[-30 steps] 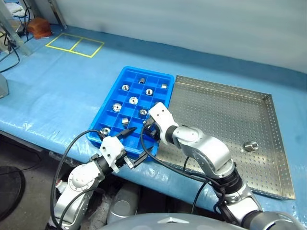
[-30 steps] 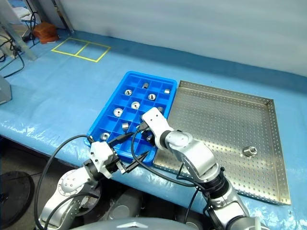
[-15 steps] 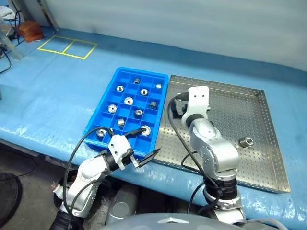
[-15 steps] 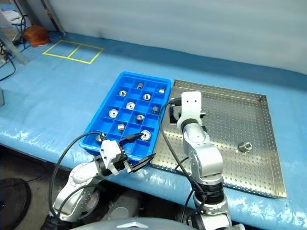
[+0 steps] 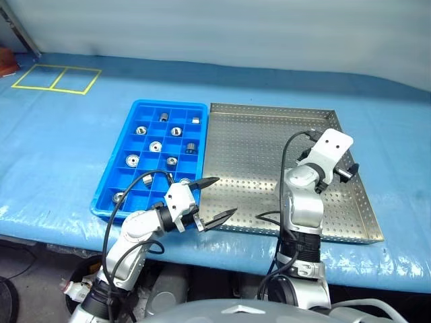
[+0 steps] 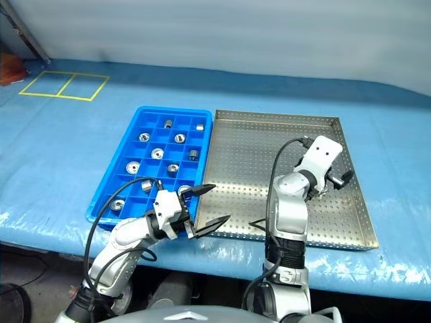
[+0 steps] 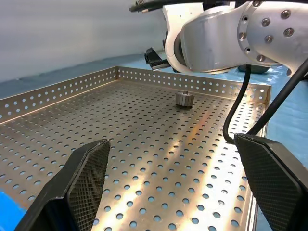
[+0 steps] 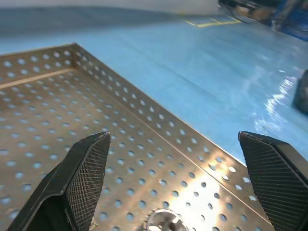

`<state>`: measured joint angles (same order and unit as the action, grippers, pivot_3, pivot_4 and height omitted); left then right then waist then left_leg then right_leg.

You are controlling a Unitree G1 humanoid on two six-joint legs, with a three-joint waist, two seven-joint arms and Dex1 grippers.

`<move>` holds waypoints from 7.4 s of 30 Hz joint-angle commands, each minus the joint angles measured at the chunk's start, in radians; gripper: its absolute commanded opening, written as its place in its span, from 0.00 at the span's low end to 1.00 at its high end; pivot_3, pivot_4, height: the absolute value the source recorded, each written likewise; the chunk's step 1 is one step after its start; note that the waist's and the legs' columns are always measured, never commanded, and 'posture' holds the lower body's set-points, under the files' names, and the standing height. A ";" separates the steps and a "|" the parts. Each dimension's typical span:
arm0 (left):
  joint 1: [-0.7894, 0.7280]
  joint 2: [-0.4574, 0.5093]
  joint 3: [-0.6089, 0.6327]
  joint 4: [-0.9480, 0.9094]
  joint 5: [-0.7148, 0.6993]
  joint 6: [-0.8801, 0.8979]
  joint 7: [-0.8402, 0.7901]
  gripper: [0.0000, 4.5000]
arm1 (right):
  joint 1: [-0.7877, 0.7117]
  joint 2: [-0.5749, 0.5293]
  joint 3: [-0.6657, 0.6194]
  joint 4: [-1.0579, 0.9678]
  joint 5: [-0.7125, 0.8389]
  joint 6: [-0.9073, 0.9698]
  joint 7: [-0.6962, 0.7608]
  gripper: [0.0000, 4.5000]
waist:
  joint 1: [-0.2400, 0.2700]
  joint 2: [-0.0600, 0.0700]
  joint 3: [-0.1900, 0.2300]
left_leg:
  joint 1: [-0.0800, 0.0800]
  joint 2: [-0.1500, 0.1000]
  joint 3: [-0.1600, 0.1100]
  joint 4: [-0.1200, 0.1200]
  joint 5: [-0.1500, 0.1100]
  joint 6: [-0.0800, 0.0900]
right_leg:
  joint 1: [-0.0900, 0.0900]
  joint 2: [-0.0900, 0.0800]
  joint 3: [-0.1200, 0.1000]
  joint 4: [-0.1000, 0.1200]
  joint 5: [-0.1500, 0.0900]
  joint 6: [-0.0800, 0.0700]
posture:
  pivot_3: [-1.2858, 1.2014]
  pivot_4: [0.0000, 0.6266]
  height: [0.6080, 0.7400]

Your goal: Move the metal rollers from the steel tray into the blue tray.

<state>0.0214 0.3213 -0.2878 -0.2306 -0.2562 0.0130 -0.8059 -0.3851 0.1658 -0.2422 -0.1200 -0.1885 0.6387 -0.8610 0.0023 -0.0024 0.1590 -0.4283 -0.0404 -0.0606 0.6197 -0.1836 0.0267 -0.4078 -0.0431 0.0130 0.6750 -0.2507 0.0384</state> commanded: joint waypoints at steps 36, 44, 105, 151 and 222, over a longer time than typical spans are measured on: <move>-0.005 -0.013 -0.013 -0.026 0.009 0.004 0.024 1.00 | -0.104 0.040 -0.053 0.159 0.296 -0.070 0.025 0.38 | -0.015 0.001 0.001 | 0.002 -0.001 0.002 0.002 0.004 0.004 | 0.002 0.001 0.002 0.002 0.003 0.003 | 0.56 0.24 1.00; 0.025 -0.047 0.010 -0.037 0.047 -0.025 0.124 1.00 | -0.114 -0.067 0.332 -0.031 0.240 0.149 0.402 0.38 | -0.009 0.002 0.001 | 0.001 0.000 0.001 0.000 0.004 0.004 | 0.000 0.002 0.001 0.002 0.002 0.004 | 0.59 0.24 1.00; 0.319 -0.011 0.184 -0.140 0.120 -0.256 0.349 1.00 | 0.104 -0.400 0.511 -0.462 0.484 0.381 1.245 1.00 | 0.401 -0.002 0.000 | -0.012 0.000 0.001 0.004 -0.007 0.001 | -0.007 0.001 -0.005 -0.019 0.001 0.007 | 0.65 0.24 1.00; 0.072 -0.080 0.059 -0.291 0.191 0.095 0.399 1.00 | 0.256 -0.433 0.380 -0.614 0.501 0.359 1.120 1.00 | 0.084 -0.002 0.000 | -0.003 0.000 0.000 0.008 -0.003 0.007 | 0.008 -0.004 -0.002 -0.015 0.002 0.006 | 0.59 0.24 1.00; 0.090 -0.101 0.035 0.011 0.188 -0.231 0.331 1.00 | 0.040 -0.013 0.200 0.007 0.260 -0.052 0.485 1.00 | 0.039 -0.001 0.000 | 0.002 -0.001 0.001 0.002 0.002 0.006 | 0.007 0.000 -0.001 -0.011 0.005 0.001 | 0.58 0.24 1.00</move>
<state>0.1216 0.2255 -0.2483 -0.2088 -0.0613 -0.1889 -0.4752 -0.3444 0.1195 -0.0527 -0.1268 0.0674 0.6187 -0.3877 0.0409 -0.0033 0.1591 -0.4267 -0.0410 -0.0600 0.6218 -0.1814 0.0326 -0.4002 -0.0425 0.0118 0.6638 -0.2460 0.0393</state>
